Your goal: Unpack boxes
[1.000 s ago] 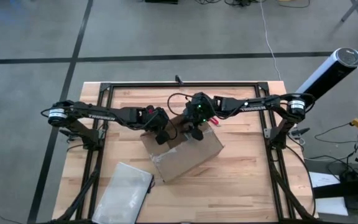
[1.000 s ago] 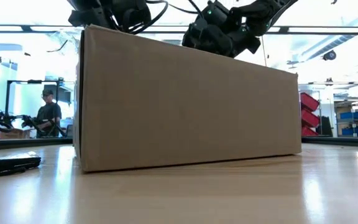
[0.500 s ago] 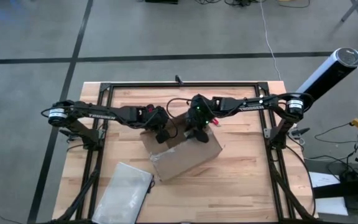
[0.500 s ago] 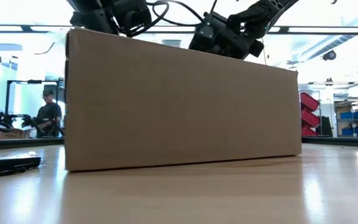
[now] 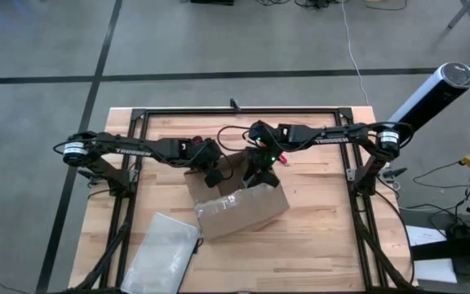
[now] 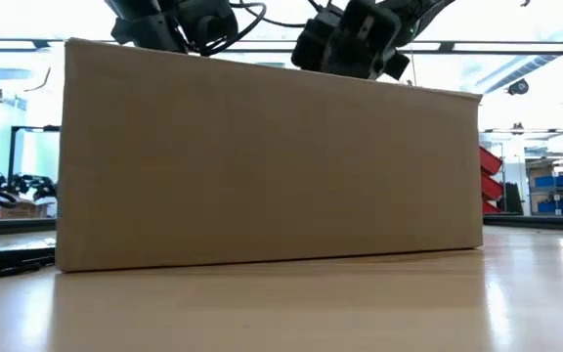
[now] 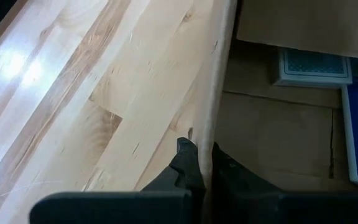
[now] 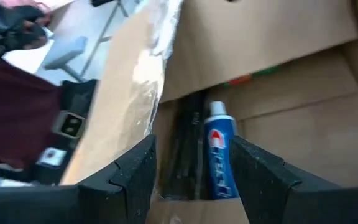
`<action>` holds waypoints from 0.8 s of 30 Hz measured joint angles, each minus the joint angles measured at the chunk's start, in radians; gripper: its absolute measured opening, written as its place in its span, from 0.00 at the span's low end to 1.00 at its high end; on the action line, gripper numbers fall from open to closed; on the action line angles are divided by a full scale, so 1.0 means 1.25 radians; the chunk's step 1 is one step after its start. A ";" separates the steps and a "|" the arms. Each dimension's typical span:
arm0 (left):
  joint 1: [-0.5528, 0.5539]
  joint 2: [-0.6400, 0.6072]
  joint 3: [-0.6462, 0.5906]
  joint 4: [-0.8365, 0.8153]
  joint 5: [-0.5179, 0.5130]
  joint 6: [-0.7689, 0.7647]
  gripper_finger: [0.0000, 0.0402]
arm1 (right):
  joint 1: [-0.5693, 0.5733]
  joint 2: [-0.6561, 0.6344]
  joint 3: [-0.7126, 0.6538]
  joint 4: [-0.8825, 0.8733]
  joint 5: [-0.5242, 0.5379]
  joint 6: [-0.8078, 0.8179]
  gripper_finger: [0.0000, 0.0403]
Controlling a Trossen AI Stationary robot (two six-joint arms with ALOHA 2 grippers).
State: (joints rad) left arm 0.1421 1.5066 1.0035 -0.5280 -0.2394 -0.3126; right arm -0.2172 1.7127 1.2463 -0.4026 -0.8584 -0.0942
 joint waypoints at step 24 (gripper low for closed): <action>0.072 0.000 -0.003 -0.011 -0.066 -0.001 0.00 | 0.156 -0.004 0.090 -0.159 0.096 -0.022 0.45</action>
State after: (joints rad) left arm 0.2327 1.5070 0.9994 -0.5417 -0.3213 -0.3140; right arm -0.0216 1.7077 1.3584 -0.6009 -0.7383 -0.1222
